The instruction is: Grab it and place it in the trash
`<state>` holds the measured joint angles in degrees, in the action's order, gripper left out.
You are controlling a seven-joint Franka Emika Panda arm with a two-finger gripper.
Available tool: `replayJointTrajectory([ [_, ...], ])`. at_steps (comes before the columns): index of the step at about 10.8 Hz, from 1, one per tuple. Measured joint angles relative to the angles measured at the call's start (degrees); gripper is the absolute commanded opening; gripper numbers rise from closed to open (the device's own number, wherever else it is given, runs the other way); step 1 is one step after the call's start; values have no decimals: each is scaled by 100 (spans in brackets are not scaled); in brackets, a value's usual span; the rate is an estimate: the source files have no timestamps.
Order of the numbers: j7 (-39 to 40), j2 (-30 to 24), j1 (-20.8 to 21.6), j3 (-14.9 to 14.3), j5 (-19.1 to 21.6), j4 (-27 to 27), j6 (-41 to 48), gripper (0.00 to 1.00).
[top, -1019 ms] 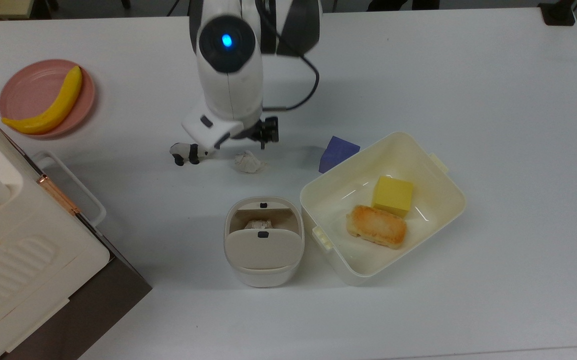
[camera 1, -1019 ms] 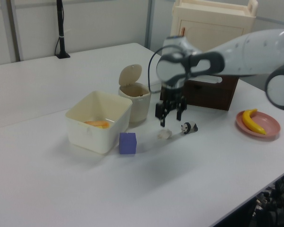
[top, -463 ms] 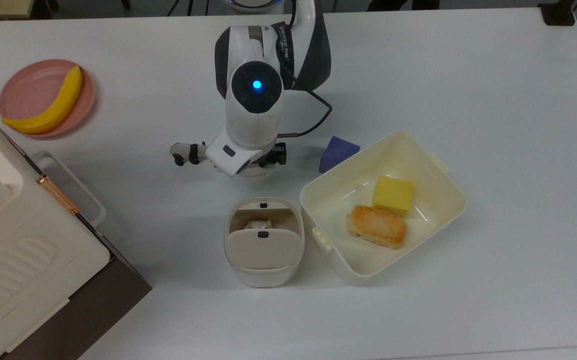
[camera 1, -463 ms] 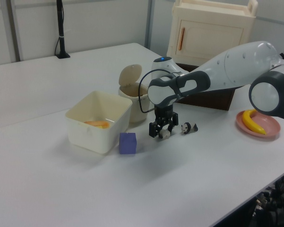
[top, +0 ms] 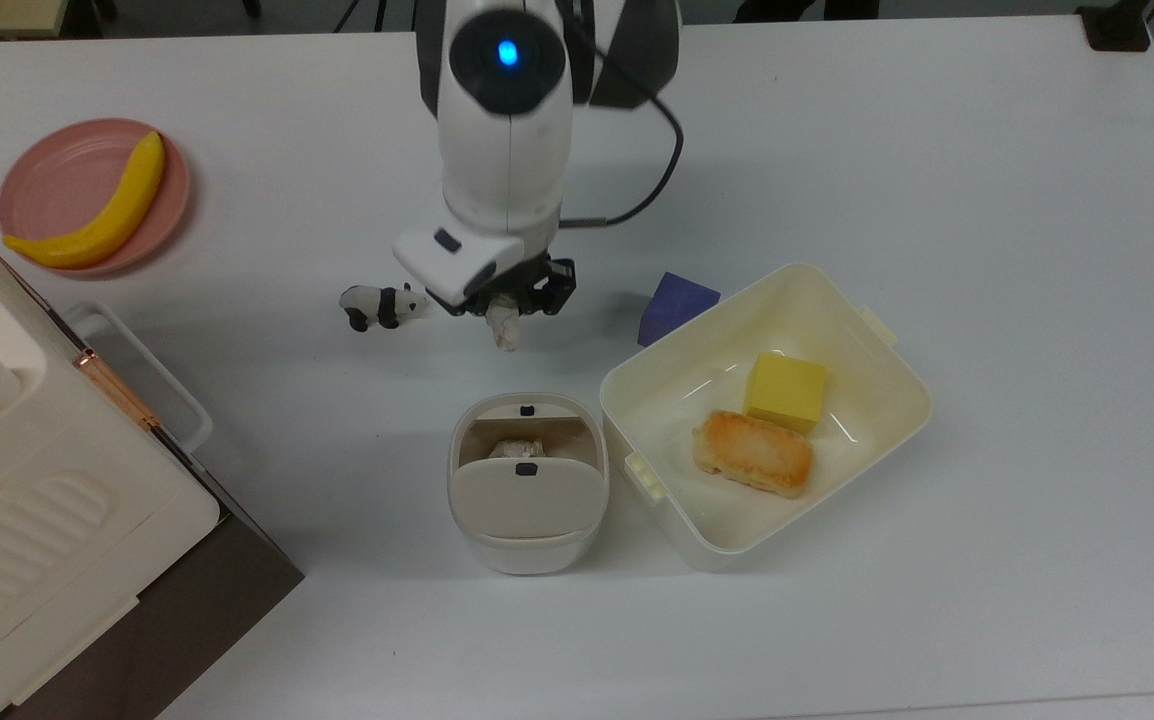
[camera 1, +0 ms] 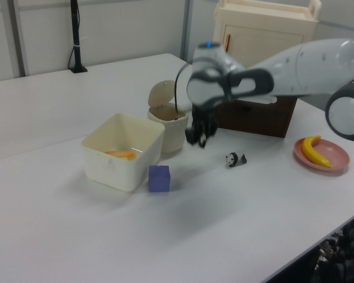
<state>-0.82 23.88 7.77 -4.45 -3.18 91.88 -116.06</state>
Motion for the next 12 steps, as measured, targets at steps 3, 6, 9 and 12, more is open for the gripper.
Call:
replayJointTrajectory([
  [3, -316, -223, -26, -35, 308, -969, 329, 0],
  [6, -1653, -83, -31, -39, 302, -1162, -749, 99],
  [9, -2735, 407, -34, -41, -290, -1165, -1798, 100],
  [12, -2896, 506, -16, -41, -464, -1202, -1853, 100],
])
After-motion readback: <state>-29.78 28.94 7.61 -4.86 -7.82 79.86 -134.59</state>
